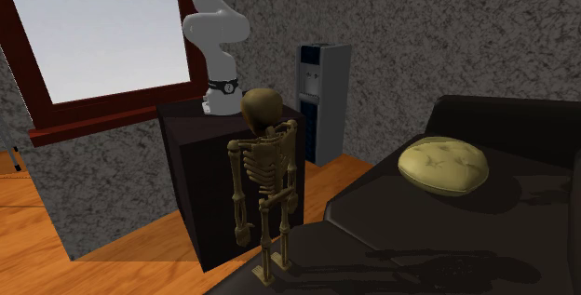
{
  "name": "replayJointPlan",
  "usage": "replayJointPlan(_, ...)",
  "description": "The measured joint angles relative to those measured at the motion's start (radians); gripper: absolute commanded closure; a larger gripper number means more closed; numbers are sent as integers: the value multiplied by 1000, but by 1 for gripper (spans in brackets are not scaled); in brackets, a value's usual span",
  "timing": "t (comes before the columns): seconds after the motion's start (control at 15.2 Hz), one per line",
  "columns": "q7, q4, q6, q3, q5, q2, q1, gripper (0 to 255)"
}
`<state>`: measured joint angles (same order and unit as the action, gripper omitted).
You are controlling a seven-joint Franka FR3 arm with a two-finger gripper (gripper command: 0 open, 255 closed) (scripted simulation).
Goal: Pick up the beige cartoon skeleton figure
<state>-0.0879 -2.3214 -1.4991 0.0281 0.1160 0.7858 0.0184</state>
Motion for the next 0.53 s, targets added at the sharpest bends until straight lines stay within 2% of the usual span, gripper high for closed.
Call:
replayJointPlan(0.2, -30, -19, -44, -18, 2, -21, 8, 0)
replayJointPlan(0.53, -156, -65, -212, -89, 7, -122, 38, 0)
